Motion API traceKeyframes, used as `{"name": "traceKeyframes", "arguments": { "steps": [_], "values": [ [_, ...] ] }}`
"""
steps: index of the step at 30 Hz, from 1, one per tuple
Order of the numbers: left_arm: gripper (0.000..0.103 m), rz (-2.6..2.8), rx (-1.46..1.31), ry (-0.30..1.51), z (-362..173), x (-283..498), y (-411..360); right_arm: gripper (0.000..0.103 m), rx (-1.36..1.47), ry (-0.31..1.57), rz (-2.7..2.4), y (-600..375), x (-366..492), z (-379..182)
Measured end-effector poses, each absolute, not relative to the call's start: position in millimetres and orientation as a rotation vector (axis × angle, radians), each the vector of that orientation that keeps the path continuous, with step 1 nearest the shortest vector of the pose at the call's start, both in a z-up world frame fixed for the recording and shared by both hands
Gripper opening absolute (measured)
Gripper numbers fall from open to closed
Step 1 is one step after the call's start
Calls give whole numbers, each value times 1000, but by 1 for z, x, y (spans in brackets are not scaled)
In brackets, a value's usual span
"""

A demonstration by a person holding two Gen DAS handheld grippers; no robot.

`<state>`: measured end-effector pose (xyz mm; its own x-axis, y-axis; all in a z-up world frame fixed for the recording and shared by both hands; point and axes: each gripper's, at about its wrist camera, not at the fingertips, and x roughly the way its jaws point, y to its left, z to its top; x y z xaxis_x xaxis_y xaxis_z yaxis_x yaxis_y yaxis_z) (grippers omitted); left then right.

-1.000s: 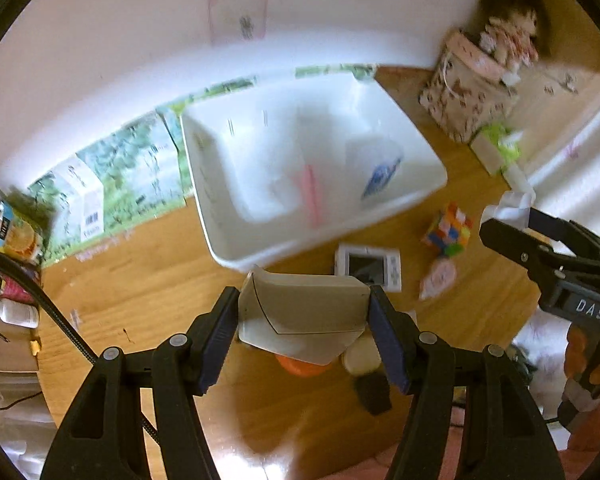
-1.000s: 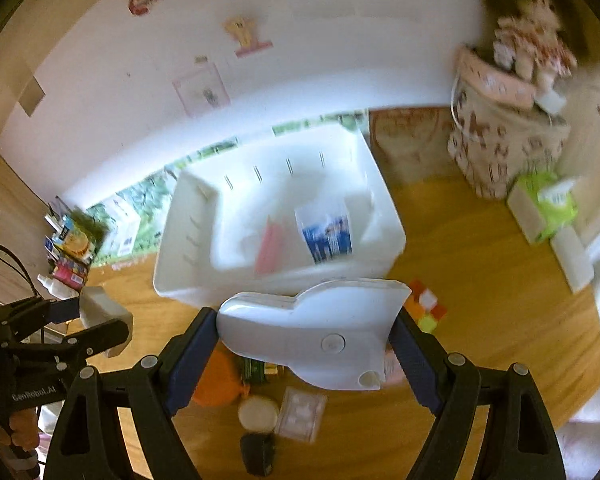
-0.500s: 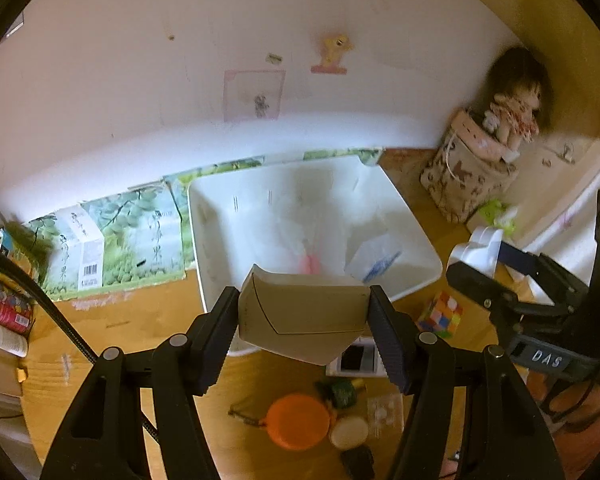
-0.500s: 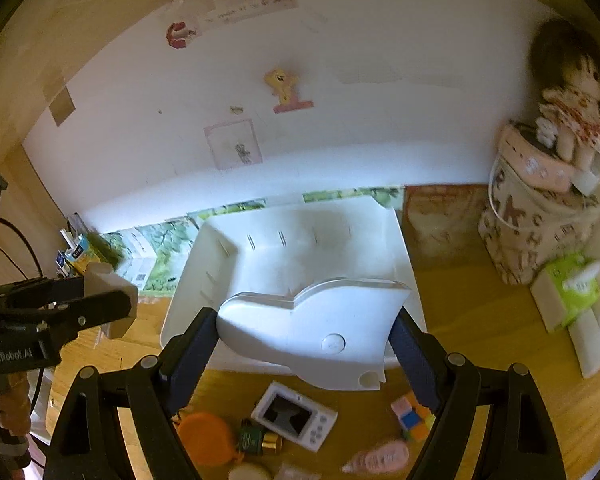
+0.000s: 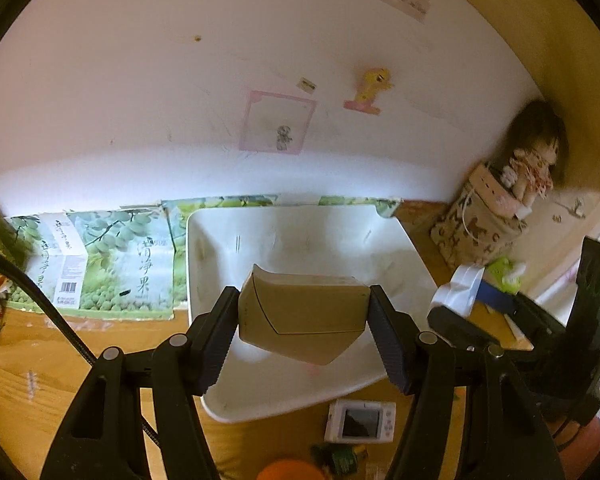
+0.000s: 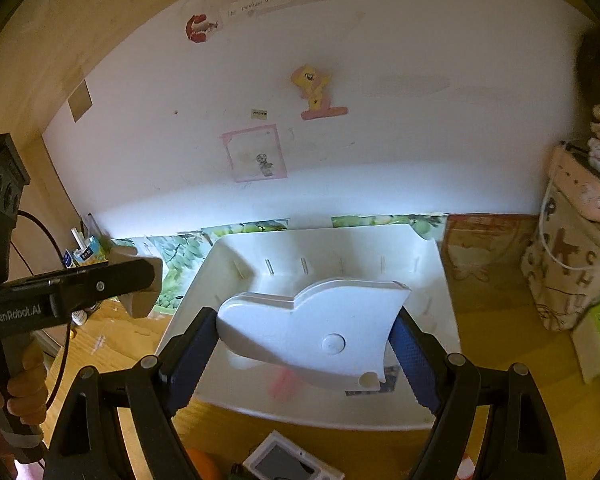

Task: Organize rigid objects
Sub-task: 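Open the left gripper releasing the pouch while the right gripper drops the tape measure into the bin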

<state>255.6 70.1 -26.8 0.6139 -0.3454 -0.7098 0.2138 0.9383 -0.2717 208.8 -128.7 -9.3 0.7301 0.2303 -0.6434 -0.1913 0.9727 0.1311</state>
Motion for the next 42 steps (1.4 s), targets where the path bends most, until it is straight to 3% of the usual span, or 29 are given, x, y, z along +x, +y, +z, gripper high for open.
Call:
{"name": "traceKeyframes", "arguments": {
  "steps": [19, 22, 26, 40, 42],
  "values": [
    [68, -243, -320, 794, -64, 282, 85, 86, 106, 744, 311, -125, 242, -50],
    [79, -232, -308, 804, -65, 283, 85, 87, 108, 731, 309, -125, 242, -48],
    [84, -217, -301, 778, -59, 279, 86, 89, 107, 734, 302, -126, 240, -46],
    [85, -193, -261, 667, -15, 237, 99, 93, 147, 623, 249, -133, 197, -3],
    [85, -186, -252, 647, -10, 229, 101, 98, 157, 600, 238, -134, 187, 4]
  ]
}}
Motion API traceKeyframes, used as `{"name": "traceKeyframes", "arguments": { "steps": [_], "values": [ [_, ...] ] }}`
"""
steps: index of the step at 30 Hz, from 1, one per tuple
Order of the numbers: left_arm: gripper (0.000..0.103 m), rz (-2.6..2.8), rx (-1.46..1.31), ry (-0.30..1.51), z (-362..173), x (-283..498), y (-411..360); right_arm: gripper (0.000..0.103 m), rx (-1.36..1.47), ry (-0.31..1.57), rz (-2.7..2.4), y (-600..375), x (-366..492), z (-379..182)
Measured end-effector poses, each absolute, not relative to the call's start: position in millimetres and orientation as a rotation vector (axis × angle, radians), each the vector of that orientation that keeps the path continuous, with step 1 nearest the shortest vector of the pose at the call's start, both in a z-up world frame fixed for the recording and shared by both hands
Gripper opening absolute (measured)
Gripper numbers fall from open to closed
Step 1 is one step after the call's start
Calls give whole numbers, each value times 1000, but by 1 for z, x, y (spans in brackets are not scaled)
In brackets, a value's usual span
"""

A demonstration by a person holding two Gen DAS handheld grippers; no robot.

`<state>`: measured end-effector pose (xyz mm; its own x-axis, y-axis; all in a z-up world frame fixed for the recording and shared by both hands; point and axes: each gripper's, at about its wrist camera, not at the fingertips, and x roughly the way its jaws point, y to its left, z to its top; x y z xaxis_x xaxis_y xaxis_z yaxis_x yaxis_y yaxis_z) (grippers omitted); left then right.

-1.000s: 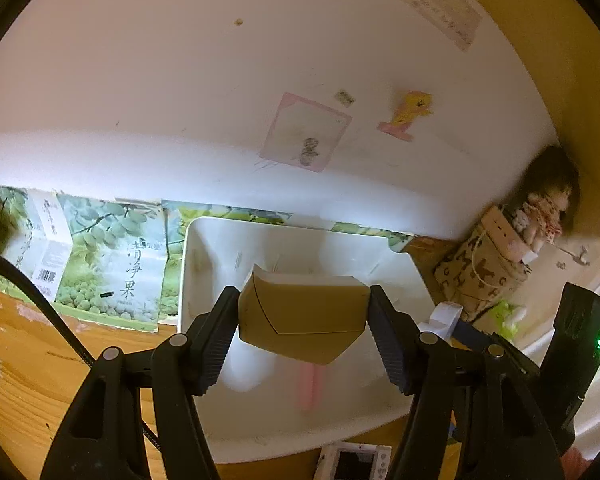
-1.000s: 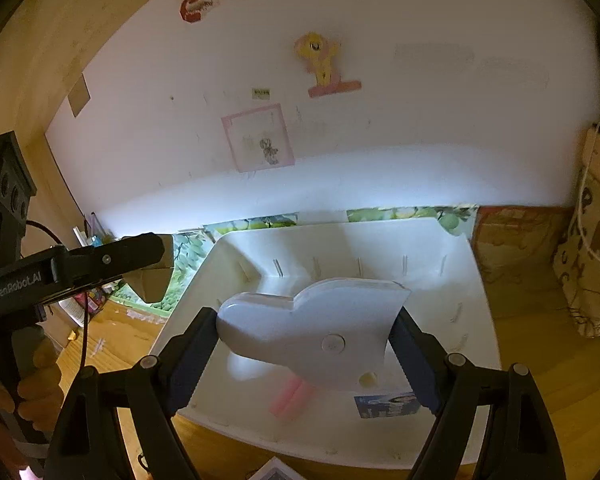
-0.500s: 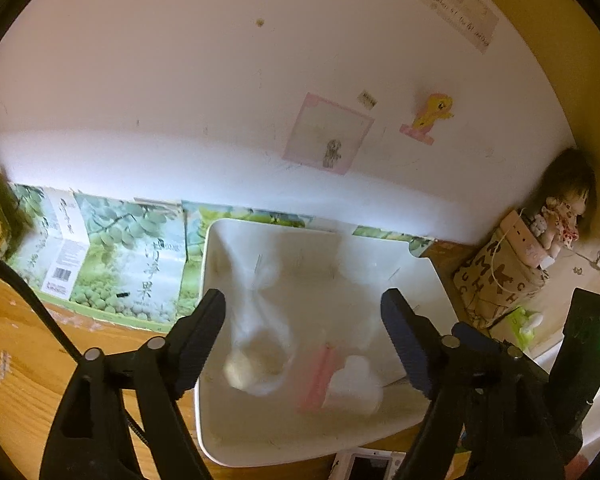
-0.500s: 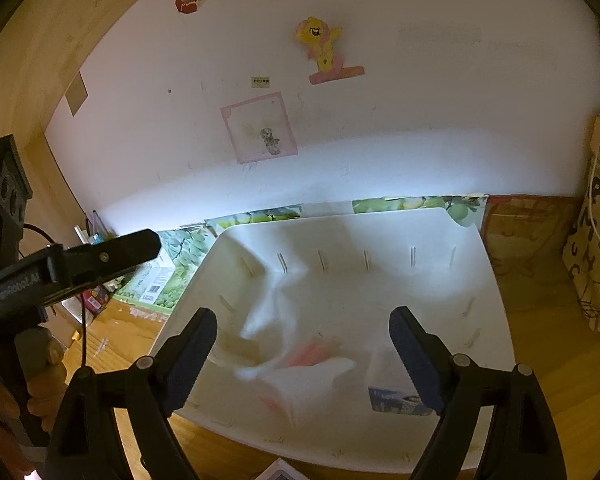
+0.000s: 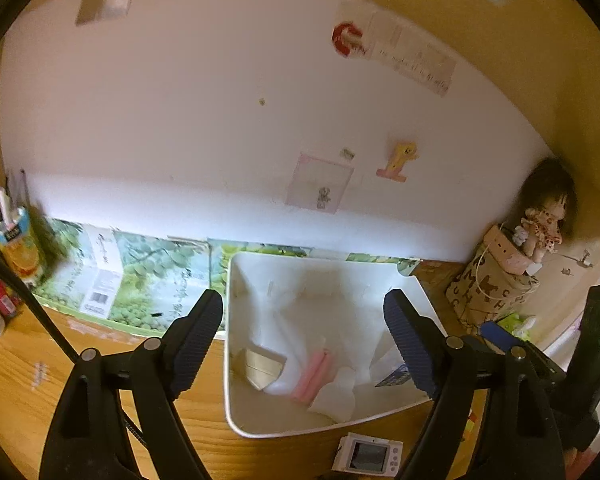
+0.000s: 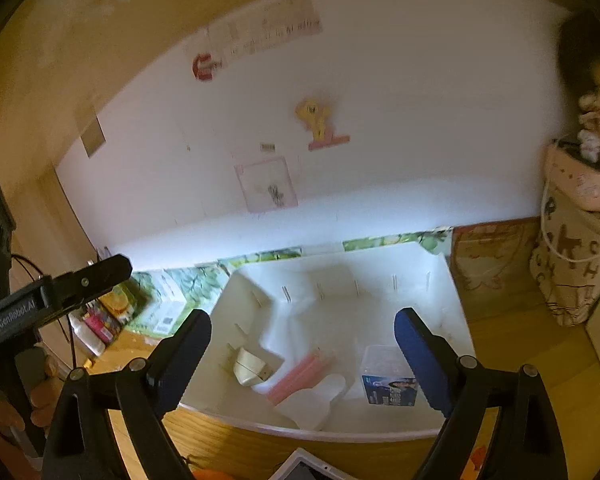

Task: Organize rigid objects
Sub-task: 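Open the left gripper releasing the pouch while the right gripper drops the tape measure into the bin, then withdraw both tools from the bin toward the remaining desk items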

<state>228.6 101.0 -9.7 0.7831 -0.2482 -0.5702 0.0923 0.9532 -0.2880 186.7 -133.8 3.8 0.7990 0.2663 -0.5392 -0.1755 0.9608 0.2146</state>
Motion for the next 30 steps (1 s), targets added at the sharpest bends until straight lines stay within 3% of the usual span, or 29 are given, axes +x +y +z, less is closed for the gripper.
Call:
{"name": "traceKeyframes", "arguments": {
  "steps": [12, 30],
  "values": [
    [85, -231, -232, 602, 7, 173, 121, 101, 154, 523, 156, -126, 116, 16],
    [85, -372, -203, 715, -17, 118, 140, 101, 93, 477, 13, -94, 21, -8]
  ]
}}
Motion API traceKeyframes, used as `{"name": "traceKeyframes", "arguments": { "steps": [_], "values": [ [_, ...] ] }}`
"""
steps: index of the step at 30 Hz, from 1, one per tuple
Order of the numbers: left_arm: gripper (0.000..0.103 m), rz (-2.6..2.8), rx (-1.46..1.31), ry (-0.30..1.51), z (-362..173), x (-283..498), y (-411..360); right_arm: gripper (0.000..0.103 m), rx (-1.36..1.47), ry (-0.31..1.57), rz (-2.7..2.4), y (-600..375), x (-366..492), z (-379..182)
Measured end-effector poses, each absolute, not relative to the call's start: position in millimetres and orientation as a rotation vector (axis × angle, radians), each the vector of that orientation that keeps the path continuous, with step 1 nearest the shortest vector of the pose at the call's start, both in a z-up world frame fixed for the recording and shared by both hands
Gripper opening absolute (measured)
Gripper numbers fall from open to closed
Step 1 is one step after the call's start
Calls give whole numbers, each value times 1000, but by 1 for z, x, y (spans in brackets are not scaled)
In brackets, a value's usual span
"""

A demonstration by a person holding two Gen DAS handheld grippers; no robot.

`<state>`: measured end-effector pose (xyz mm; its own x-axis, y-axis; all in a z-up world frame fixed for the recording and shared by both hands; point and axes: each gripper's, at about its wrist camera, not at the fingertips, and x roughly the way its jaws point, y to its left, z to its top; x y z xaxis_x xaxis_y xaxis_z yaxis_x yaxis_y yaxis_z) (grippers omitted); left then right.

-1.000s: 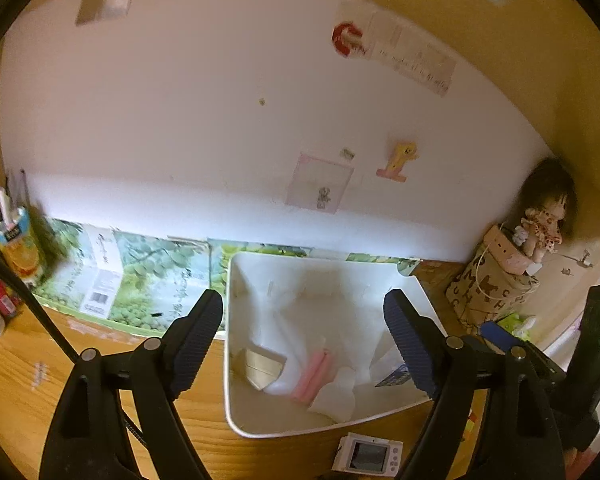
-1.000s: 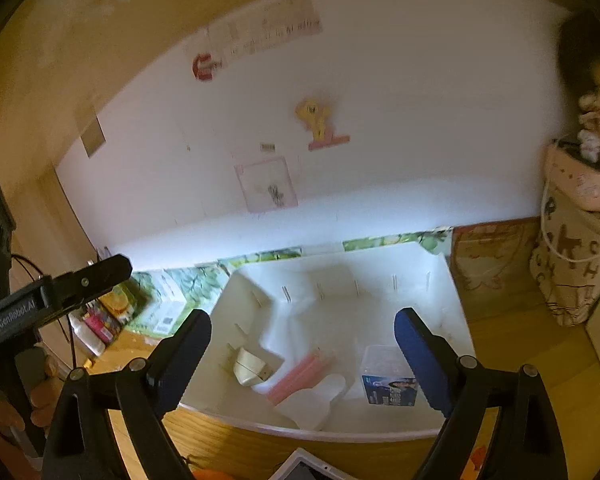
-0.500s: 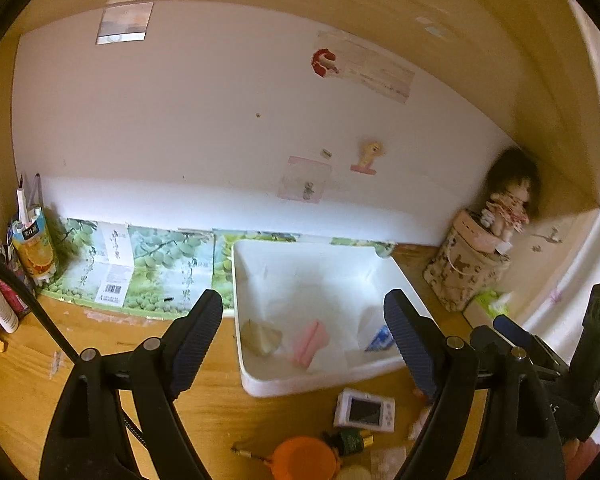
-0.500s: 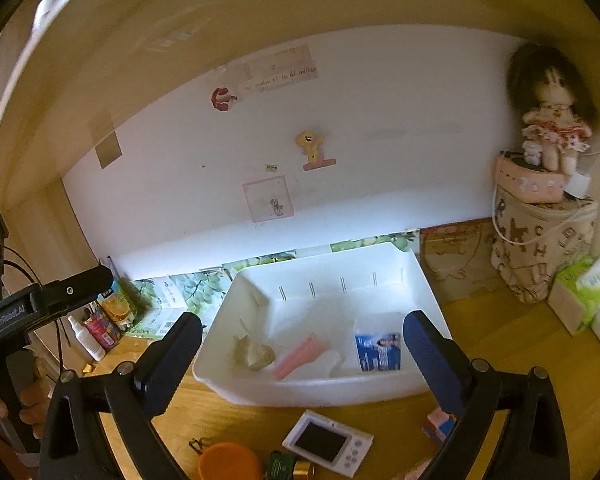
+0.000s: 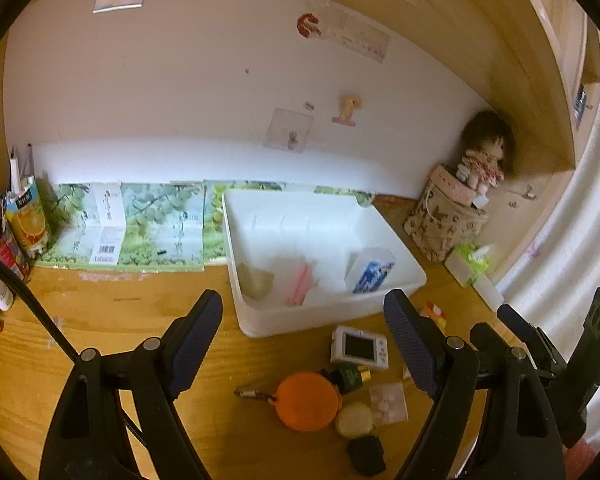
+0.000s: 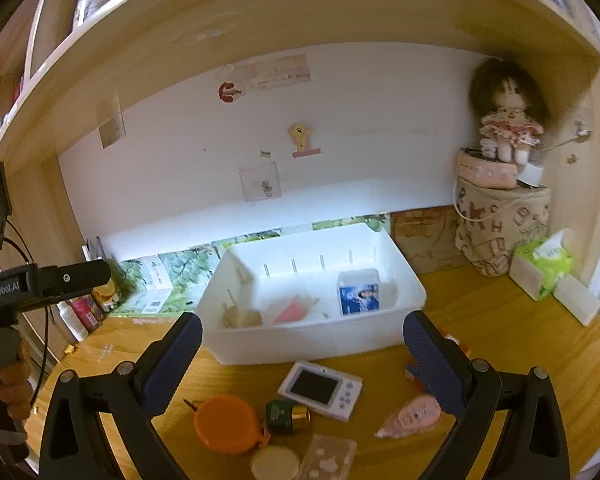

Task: Organize rigid objects
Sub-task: 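Withdraw both tools from the bin toward the remaining desk items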

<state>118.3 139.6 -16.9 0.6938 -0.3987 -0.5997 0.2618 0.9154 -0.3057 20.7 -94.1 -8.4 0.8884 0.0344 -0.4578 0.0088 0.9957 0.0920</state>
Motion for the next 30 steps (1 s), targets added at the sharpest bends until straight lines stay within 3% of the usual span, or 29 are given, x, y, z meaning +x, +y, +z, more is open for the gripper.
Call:
{"name": "traceKeyframes", "arguments": {
  "steps": [13, 30],
  "values": [
    [85, -426, -134, 881, -48, 95, 121, 101, 28, 560, -60, -98, -14, -45],
    [85, -286, -40, 1295, -118, 90, 45, 101, -61, 750, 69, -160, 1, -71]
  ]
}}
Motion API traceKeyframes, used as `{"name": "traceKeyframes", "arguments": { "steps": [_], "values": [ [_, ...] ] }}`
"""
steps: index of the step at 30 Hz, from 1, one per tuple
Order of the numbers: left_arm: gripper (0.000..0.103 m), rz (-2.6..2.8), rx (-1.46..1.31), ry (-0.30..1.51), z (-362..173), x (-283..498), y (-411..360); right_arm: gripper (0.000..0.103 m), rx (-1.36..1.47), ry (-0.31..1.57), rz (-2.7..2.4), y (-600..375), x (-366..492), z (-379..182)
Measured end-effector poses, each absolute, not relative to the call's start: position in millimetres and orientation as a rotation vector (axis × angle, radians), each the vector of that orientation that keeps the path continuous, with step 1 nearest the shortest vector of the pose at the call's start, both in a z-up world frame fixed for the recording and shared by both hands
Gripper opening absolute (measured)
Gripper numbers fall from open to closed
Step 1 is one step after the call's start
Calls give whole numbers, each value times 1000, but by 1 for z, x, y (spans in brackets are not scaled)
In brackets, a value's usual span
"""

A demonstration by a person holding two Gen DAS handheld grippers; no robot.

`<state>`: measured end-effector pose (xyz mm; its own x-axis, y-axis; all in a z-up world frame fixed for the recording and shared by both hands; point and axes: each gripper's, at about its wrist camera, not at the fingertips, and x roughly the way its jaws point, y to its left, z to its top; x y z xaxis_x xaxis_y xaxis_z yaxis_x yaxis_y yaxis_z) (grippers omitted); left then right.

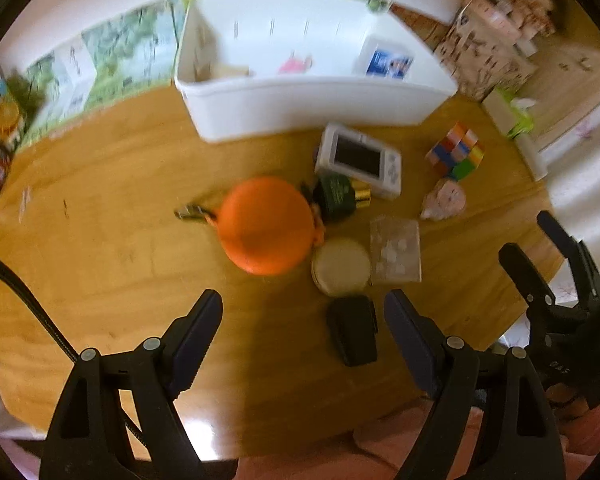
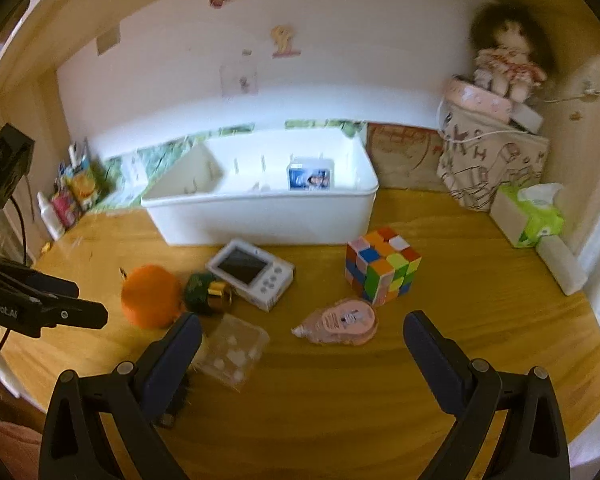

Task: Organize rigid objects
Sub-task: 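Withdraw both tools from the bin toward the remaining desk items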

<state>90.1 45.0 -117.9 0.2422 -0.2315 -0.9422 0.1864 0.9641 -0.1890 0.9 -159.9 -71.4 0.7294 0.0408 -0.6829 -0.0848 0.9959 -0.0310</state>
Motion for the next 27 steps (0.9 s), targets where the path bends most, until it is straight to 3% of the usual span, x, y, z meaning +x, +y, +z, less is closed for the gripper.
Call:
{"name": "traceKeyframes", "arguments": {
  "steps": [16, 27],
  "values": [
    [85, -60, -161, 1569, -174, 87, 20, 101, -289, 850, 312, -172, 39, -93],
    [84, -9, -217, 1660, -196, 95, 8, 101, -360, 949, 372, -182, 70, -117]
  ]
}}
